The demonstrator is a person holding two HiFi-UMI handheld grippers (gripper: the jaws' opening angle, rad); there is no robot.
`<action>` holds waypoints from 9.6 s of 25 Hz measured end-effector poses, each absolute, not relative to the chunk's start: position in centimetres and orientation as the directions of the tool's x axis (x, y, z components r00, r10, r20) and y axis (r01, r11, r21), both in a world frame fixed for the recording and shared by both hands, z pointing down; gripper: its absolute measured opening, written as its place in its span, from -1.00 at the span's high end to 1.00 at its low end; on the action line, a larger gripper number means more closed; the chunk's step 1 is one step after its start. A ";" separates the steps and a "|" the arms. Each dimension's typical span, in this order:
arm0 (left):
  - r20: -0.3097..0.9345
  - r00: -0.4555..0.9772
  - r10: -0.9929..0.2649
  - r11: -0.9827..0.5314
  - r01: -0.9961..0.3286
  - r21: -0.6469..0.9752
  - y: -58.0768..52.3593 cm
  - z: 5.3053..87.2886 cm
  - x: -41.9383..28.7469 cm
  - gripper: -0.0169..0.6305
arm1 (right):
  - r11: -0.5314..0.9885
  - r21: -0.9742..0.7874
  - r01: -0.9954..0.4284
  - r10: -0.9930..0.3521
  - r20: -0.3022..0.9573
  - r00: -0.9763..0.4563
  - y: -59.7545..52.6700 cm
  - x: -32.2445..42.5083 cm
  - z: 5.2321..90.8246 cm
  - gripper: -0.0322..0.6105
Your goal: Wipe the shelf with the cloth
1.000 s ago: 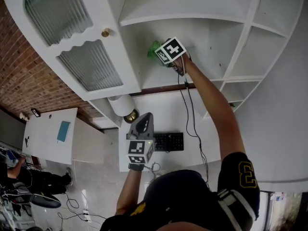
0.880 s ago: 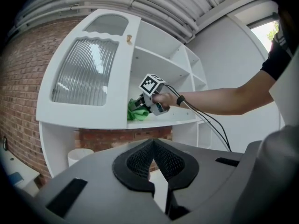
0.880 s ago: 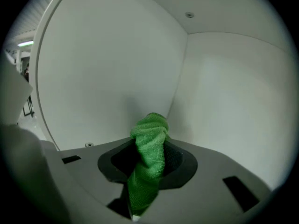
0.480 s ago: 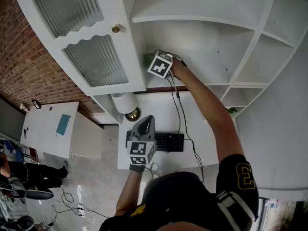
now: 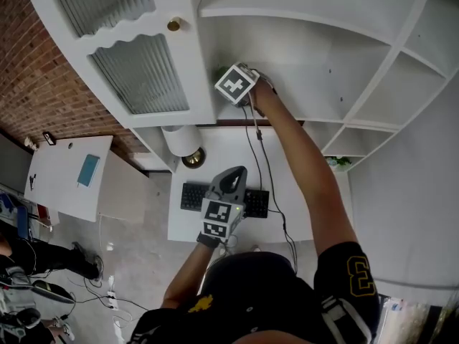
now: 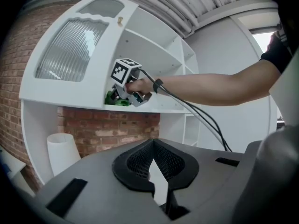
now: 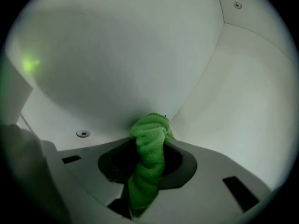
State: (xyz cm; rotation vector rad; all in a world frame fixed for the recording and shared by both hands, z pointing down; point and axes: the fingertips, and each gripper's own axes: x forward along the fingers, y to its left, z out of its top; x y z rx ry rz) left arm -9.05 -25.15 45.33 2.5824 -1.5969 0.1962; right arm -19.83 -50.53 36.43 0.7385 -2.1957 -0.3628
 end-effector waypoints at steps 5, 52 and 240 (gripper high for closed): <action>0.174 0.457 -0.872 -0.461 -0.887 0.019 -25.2 46.0 -8.7 0.90 | 0.778 0.472 -0.415 -0.628 0.590 -0.508 -50.3 -19.5 36.5 0.60; 0.188 0.654 -0.733 -0.660 -0.750 0.039 -24.8 46.9 -0.2 0.90 | 0.435 0.401 -0.806 -0.777 0.620 -0.110 -56.0 4.8 36.9 0.60; 0.214 0.280 -0.936 -0.281 -0.959 0.030 -23.4 48.5 -17.2 0.90 | 0.566 0.226 -0.793 -0.800 -0.081 -0.594 -37.6 -14.3 37.5 0.59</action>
